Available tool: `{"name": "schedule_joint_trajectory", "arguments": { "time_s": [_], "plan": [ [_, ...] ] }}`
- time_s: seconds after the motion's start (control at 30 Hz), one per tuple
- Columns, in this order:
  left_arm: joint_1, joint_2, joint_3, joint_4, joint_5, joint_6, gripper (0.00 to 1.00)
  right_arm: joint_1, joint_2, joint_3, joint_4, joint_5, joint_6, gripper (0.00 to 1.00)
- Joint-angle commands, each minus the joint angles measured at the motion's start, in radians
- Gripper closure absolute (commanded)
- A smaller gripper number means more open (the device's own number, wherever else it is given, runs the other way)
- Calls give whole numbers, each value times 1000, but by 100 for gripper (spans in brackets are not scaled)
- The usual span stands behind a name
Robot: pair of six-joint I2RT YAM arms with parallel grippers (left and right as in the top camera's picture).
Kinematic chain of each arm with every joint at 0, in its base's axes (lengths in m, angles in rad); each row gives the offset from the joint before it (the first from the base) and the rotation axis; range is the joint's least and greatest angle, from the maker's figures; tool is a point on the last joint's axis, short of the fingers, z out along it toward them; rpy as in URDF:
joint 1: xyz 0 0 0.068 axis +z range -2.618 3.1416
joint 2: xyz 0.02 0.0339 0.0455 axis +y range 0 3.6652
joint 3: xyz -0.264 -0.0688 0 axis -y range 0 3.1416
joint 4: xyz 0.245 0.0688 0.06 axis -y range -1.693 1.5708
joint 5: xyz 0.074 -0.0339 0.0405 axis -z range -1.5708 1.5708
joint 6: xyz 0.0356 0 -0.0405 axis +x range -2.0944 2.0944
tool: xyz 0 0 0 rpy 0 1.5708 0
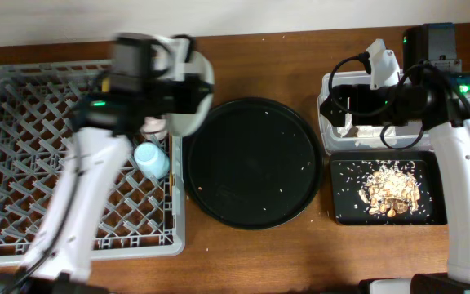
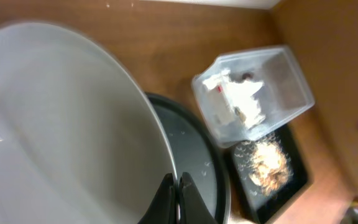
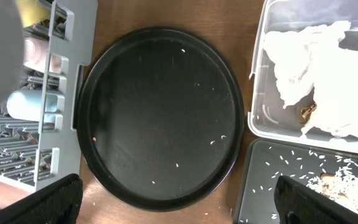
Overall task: Sort waste into correct bins and load items into the dishwasher rack
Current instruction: 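Stand the white plate upright in the dish rack with the left gripper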
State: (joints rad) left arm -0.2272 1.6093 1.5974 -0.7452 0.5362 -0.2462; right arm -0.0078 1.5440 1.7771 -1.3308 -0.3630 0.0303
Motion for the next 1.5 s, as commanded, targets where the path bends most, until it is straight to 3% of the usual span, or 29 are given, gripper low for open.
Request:
{"name": "schedule_joint_trajectory", "arguments": {
  "time_s": [0.0,0.07,0.2,0.4,0.6,0.77,0.9,0.97,1.03,1.13,1.2,1.33,1.4,1.47],
  "plan": [
    [263,-41,10,-87,364,45,100,-6,1,-1,0,6,8,1],
    [388,-24,10,-156,457,88,100,-6,1,-1,0,5,8,1],
    [529,29,10,-298,463,200,100,-6,1,-1,0,6,8,1],
    [558,112,10,-338,462,301,100,-6,1,-1,0,5,8,1],
    [558,174,10,-323,329,304,100,-6,1,-1,0,6,8,1],
    [576,221,10,-277,331,304,99,-6,1,-1,0,5,8,1],
    [638,225,10,-251,318,304,85,-6,1,-1,0,6,8,1],
    [652,225,10,-251,269,304,74,-6,1,-1,0,6,8,1],
    [653,225,10,-251,254,304,43,-6,1,-1,0,6,8,1],
    [653,201,10,-273,256,291,21,-6,1,-1,0,6,8,2],
    [653,147,10,-287,255,291,16,-6,1,-1,0,5,8,1],
    [611,-27,10,-290,229,284,15,-6,1,-1,0,6,8,1],
    [537,-135,10,-321,114,276,15,-6,1,-1,0,6,8,1],
    [409,-250,10,-357,-146,215,1,-6,1,-1,0,6,8,1]
  ]
}}
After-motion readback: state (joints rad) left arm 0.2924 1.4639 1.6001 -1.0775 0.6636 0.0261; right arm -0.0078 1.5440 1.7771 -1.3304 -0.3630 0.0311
